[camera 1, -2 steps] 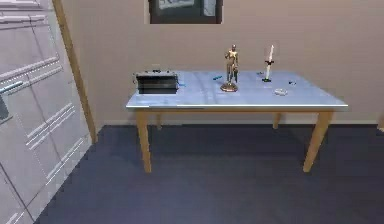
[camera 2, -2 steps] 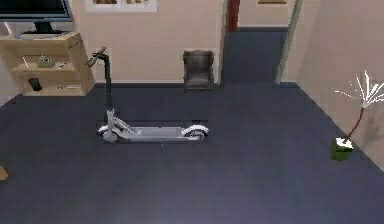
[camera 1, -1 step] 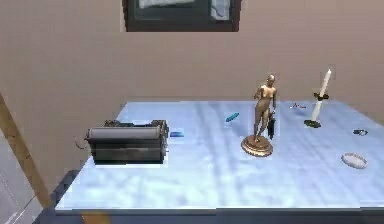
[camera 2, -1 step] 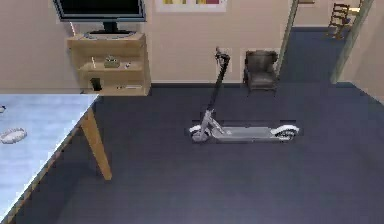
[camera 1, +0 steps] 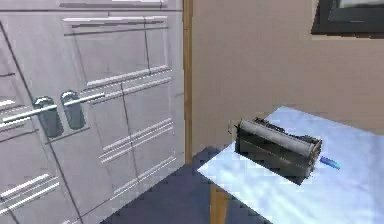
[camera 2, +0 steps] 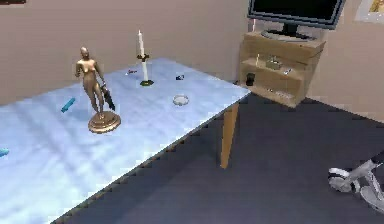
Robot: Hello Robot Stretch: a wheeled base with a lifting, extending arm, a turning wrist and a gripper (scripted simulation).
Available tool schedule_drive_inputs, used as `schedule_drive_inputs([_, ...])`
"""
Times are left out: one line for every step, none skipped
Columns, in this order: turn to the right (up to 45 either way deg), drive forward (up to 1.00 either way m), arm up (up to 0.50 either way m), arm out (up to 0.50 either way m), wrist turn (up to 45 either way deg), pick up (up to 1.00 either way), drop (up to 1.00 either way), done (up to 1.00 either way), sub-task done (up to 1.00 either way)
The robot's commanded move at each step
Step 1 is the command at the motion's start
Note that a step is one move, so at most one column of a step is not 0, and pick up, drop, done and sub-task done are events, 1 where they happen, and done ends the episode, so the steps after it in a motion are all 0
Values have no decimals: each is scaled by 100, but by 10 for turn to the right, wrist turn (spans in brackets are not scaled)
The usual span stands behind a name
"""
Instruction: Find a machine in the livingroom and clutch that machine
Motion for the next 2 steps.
schedule_drive_inputs([-450, 0, 0, 0, 0, 0, 0, 0, 0])
schedule_drive_inputs([-150, 0, 0, 0, 0, 0, 0, 0, 0])
